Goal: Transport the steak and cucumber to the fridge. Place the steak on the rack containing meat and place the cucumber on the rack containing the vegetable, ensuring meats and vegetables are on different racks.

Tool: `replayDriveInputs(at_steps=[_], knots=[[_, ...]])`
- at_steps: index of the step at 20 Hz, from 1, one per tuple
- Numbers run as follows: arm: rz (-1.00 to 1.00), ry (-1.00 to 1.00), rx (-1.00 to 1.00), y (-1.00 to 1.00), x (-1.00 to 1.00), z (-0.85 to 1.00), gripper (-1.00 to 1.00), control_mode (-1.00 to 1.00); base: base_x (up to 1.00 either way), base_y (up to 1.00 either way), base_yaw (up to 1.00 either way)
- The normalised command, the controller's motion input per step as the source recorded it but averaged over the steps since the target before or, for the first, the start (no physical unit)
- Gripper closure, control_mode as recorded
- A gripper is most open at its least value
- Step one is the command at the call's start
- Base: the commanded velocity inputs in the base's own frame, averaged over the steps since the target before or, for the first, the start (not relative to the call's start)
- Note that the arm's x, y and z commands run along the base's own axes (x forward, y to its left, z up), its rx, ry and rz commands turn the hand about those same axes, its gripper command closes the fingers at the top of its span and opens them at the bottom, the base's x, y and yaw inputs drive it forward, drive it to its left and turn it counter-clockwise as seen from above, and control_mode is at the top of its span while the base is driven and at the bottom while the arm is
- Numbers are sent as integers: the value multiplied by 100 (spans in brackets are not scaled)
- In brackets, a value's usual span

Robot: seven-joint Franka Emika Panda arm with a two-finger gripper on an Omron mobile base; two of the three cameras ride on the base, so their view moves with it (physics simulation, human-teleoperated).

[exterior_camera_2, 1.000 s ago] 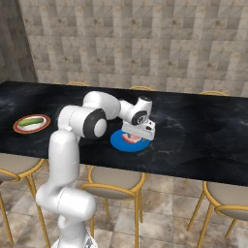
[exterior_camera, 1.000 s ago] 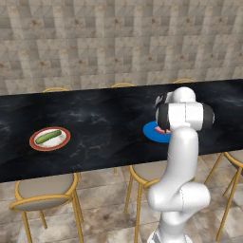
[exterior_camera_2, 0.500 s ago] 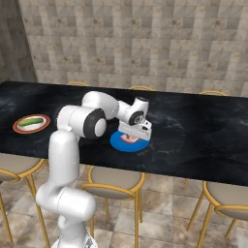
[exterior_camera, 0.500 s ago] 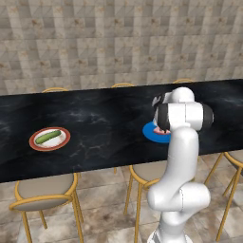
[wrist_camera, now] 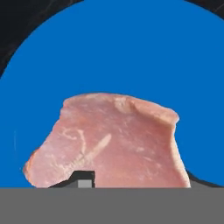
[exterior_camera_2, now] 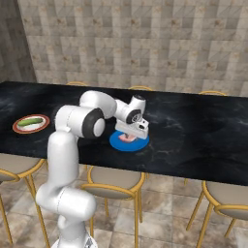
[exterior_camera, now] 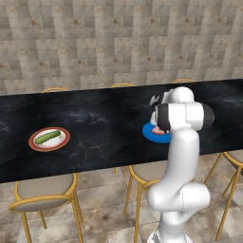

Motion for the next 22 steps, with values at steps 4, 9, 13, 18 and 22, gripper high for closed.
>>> replayDriveInputs(at_steps=[4,9,13,18,22], knots=[[-2,-18,6,1,-45,53,100,-100,0,0,0],[-5,-15,9,0,-53,52,100,-100,0,0,0],[-7,-4,3,0,-40,46,100,-100,0,0,0],[-12,-1,1,0,-45,57,100,-100,0,0,0],[-31,-4,5,0,-54,78,100,-100,0,0,0]])
